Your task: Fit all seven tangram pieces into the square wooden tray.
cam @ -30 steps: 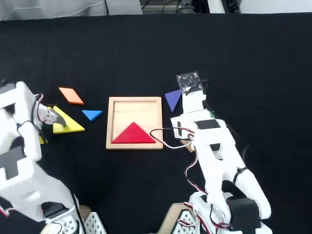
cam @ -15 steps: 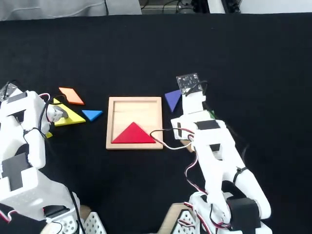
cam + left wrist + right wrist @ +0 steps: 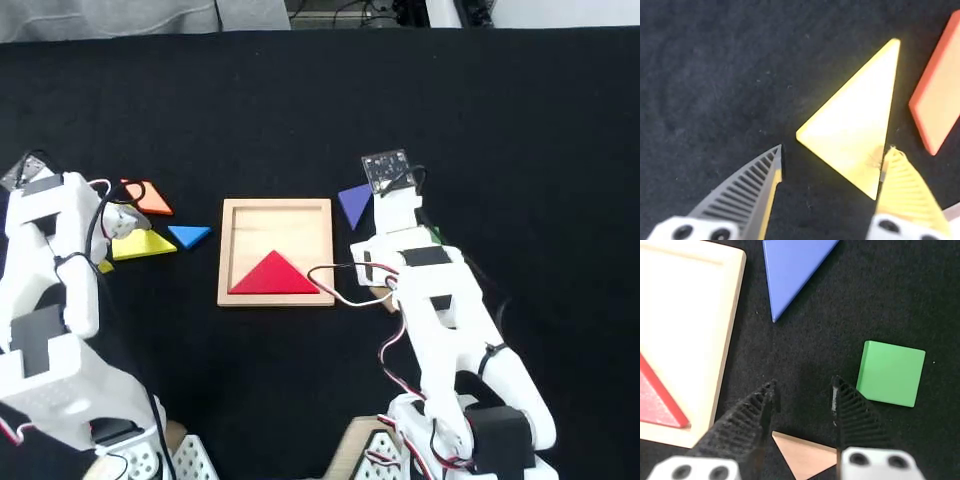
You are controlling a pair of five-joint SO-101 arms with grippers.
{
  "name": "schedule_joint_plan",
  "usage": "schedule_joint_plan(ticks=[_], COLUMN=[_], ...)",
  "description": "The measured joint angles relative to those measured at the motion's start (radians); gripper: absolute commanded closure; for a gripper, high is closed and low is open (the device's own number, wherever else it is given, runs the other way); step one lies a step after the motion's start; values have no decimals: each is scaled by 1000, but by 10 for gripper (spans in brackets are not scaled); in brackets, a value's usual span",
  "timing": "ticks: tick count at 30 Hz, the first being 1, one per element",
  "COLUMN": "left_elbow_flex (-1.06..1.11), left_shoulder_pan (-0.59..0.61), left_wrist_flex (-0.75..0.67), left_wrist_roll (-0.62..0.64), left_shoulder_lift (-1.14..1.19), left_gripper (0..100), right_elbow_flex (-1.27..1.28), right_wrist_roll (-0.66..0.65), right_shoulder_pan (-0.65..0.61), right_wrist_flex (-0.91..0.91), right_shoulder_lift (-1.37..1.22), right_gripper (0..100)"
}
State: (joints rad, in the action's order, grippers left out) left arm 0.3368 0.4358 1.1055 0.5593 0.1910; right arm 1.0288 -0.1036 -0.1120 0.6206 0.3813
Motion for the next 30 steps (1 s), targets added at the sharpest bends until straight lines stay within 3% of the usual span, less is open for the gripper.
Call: schedule_joint_plan(ticks=[8,13,22,25,30], left_elbow_flex=[-130,-164,-169,-169,-180], left_shoulder_pan=[2,37,21,6,-12], left_wrist_flex=[34,114,94,89,84], left_wrist_roll=[6,6,-3,-149,-643], left_shoulder_lift=[170,183,192,192,192], left_gripper=[668,671,672,672,672], right_elbow_flex=[0,0,0,0,0], right_wrist_roll=[0,0,0,0,0], right_shoulder_pan=[0,0,-28,-28,-28], right_wrist_flex=[0,0,0,0,0], right_shoulder_lift=[0,0,0,0,0], right_gripper=[832,832,832,832,832])
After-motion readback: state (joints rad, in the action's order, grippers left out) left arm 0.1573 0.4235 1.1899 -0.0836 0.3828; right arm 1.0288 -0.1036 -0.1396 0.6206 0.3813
